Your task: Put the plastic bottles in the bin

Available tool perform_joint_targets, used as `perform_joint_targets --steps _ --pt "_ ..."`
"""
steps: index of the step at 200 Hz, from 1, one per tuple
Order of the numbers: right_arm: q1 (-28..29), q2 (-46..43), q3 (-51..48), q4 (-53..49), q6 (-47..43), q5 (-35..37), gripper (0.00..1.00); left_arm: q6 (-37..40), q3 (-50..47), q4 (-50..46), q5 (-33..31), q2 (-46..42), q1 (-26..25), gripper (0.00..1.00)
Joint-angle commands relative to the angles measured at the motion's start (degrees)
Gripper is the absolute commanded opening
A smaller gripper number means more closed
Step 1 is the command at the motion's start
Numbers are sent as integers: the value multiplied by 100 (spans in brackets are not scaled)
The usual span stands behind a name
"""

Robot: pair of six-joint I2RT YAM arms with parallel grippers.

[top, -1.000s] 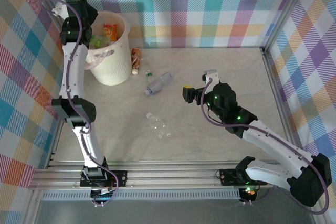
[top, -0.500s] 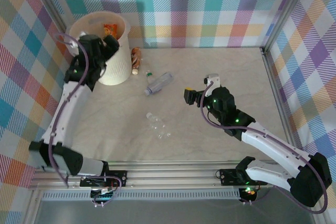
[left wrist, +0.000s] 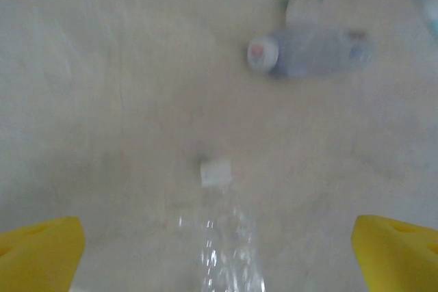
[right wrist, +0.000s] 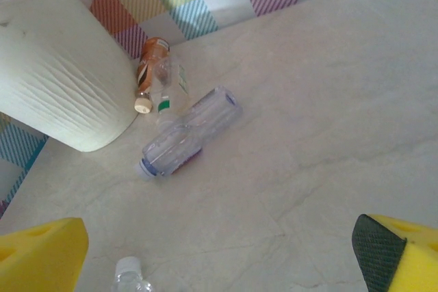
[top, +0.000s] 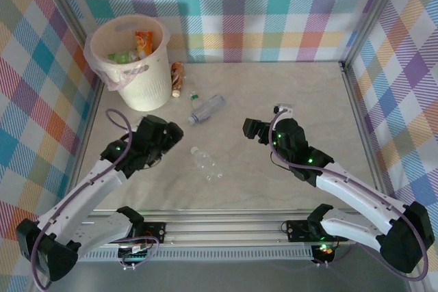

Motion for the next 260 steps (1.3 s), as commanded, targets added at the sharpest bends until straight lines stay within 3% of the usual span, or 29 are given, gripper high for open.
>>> perform_joint_targets --steps 1,62,110,165,212,260 --pt "16 -55 -115 -61 458 -55 100 -848 -325 175 435 225 -483 100" --pt "16 -85 -108 -158 394 -16 100 -1018 -383 1244 1131 1739 -1267 100" --pt "16 -164 -99 -389 440 45 100 -972 58 1046 870 2819 -1473 100" --pt "16 -402 -110 -647 451 152 100 -700 309 1531 1148 3722 -1511 100" --pt "16 -453 -103 -735 443 104 100 -403 483 1480 1129 4050 -1505 91" --pt "16 -356 -127 -634 452 87 100 -374 362 1720 1289 4195 -1505 72"
